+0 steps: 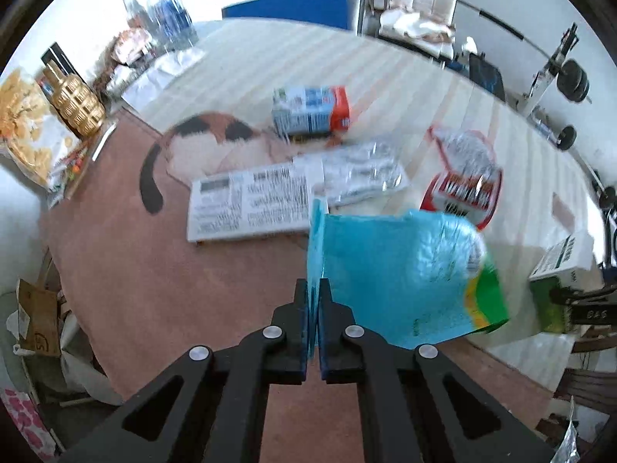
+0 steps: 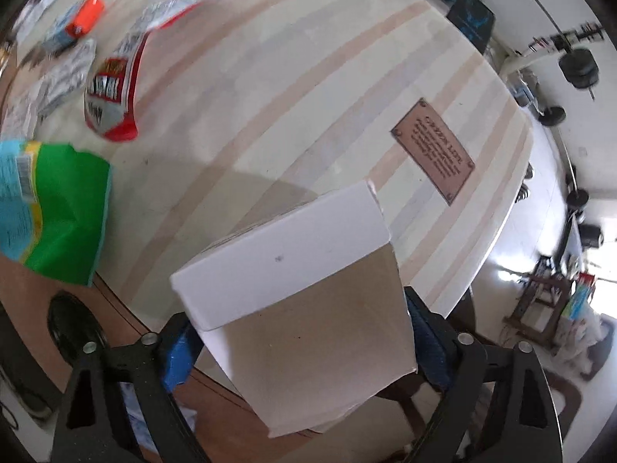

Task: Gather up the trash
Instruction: 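Grasp the blue-green snack bag with the left tool while the right tool grasps the white paper box, then carry the bag and paper box to the trash bin and release both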

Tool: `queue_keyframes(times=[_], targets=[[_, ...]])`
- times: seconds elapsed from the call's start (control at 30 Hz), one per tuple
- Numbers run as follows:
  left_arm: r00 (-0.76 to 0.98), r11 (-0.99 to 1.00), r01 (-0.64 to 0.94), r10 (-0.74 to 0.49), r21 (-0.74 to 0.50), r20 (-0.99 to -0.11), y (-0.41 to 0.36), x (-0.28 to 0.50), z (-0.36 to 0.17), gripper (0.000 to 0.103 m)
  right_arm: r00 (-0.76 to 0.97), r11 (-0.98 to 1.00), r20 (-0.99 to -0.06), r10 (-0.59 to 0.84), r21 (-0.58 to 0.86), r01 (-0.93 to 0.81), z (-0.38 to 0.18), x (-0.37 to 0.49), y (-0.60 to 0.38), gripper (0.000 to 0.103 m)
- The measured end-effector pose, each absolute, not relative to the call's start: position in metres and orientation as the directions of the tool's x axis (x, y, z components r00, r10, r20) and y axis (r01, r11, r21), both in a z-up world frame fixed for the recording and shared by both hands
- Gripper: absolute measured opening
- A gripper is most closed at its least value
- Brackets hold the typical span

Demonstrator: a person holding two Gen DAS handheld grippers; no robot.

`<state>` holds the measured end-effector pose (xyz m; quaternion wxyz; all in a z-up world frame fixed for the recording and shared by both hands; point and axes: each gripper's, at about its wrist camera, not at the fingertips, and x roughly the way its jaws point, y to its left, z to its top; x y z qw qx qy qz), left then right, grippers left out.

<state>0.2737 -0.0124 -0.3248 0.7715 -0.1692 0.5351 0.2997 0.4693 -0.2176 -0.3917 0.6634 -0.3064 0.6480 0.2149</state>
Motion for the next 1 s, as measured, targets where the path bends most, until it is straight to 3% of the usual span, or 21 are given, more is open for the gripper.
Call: queue_keyframes(times=[0.53,1.0], targets=[[0.311,0.729,-0.672,0.436,0.130,-0.845,0.010,0.231,-0.229,0.000,0.037,0.827,-0.981,0.188,0.138,-0.545,-0.329,0.418,-0.211,0.080],[0.287,0.644,-0.752,0.511,0.140,-0.810,0.012,0.095,-0.198,0.000,0.055,0.760,-0.945,0.321,0.223,-0.610,-0.271,0.280,-0.160,0.080]])
